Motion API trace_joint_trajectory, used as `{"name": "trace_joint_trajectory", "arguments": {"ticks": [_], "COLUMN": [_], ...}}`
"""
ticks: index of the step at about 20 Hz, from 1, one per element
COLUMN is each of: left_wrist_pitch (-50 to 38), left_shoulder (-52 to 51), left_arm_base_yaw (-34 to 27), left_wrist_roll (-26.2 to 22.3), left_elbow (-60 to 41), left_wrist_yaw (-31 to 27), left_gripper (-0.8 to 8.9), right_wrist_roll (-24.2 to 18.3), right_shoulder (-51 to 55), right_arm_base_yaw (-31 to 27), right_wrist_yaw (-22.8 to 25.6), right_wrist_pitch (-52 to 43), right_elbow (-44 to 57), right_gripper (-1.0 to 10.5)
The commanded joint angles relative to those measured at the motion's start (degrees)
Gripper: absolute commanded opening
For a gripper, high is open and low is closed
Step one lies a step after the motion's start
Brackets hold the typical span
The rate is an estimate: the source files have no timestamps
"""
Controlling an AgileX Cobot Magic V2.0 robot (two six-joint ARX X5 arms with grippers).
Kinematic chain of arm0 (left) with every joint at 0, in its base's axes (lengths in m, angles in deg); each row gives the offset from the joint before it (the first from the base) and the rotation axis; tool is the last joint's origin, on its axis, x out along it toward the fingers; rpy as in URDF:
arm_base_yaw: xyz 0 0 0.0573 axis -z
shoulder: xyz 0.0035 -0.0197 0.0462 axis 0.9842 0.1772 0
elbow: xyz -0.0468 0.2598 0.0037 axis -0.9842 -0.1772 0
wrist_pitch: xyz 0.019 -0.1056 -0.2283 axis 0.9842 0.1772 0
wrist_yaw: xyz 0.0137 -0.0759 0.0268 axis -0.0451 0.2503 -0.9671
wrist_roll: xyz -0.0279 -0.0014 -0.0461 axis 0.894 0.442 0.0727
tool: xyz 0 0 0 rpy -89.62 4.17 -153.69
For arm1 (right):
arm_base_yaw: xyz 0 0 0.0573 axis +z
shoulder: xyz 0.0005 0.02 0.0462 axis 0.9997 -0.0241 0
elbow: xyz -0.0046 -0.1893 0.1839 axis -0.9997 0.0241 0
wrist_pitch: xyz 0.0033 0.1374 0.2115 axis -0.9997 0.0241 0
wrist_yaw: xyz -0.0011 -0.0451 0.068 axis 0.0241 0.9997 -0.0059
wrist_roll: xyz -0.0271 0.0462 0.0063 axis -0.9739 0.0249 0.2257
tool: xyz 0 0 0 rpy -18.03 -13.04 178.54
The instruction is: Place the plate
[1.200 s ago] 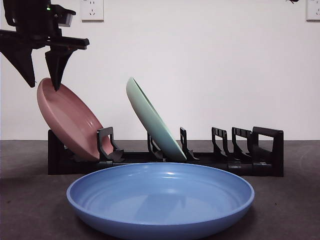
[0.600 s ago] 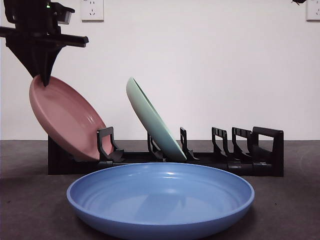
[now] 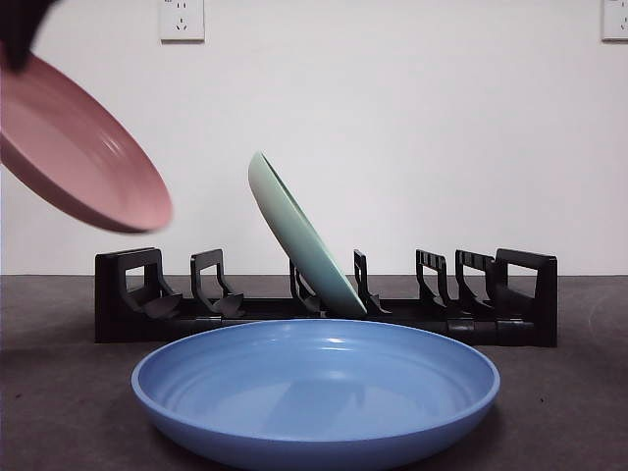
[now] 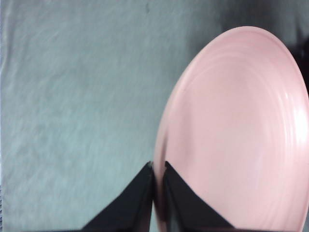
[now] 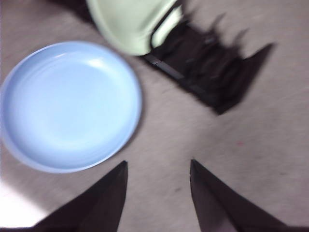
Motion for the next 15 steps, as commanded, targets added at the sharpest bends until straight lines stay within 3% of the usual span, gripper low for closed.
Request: {"name": "trace_joint_trajectory", "arguments": {"ticks": [1, 8, 12, 15], "left_wrist_pitch": [0.74, -1.99, -8.09, -12.92], "left_shoulder": [-3.80, -14.49, -20.79, -23.85], "left_arm_base_yaw": [0.11, 0.39, 1.25, 2.43], "left_wrist_roll": [-0.42, 1.53, 4.35, 7.39], "left_elbow": [0.04, -10.34, -21.53, -29.97], "left_wrist_yaw": [3.72, 15.30, 22.10, 23.85], "left_gripper": [0.17, 0.16, 0.16, 0.16], "right_wrist_roll": [0.63, 0.76, 0.81, 0.98], "right_shoulder": [0.52, 2.36, 3.04, 3.10], "right_arm_base_yaw": [0.55, 0.55, 0.55, 0.55], "right_wrist_yaw": [1.92, 3.56, 3.56, 3.54], "right_wrist_pitch": [-0.28, -0.44, -0.46, -0.44], "right_elbow": [-0.76, -0.76, -0.76, -0.79], "right_gripper": [2.1, 2.1, 2.1, 2.1]}}
